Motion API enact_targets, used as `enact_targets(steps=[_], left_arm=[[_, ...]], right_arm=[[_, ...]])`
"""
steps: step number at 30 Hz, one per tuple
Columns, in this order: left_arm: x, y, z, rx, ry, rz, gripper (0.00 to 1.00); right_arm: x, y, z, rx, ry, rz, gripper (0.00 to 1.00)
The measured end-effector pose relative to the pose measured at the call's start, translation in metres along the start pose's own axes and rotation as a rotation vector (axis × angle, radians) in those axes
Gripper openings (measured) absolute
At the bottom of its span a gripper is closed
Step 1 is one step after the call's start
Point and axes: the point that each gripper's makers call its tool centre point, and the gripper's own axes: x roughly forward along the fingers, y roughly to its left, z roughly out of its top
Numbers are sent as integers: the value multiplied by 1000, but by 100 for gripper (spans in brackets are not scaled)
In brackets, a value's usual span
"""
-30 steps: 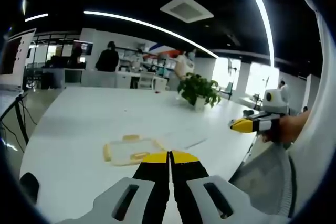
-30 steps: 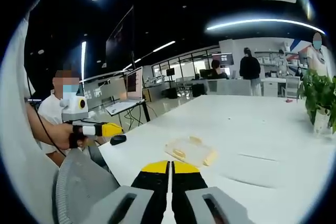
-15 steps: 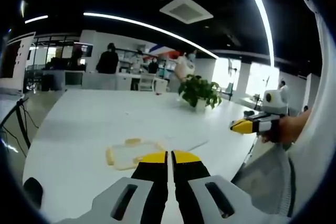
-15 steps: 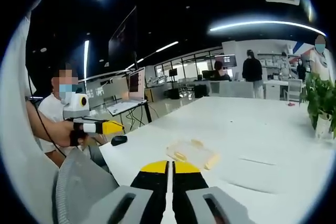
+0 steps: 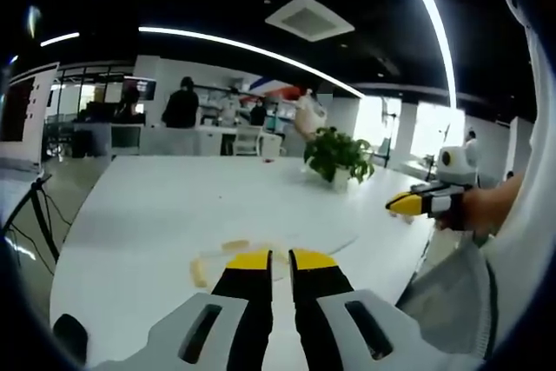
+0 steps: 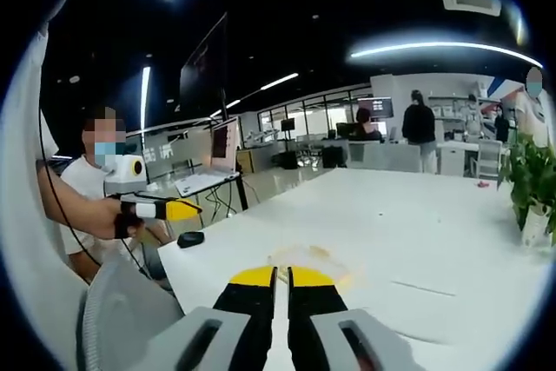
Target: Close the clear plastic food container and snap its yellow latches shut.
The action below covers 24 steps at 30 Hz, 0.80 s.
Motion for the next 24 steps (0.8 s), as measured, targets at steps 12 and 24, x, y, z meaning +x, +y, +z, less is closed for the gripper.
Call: enact_targets(steps=[12, 24], left_arm=[[11, 5, -1, 9, 7, 2, 10], [23, 19, 1, 15, 14, 8, 11]], right_arm=[[12, -8, 1, -15, 4, 8, 7], [25, -17, -4, -9, 22, 16, 8]])
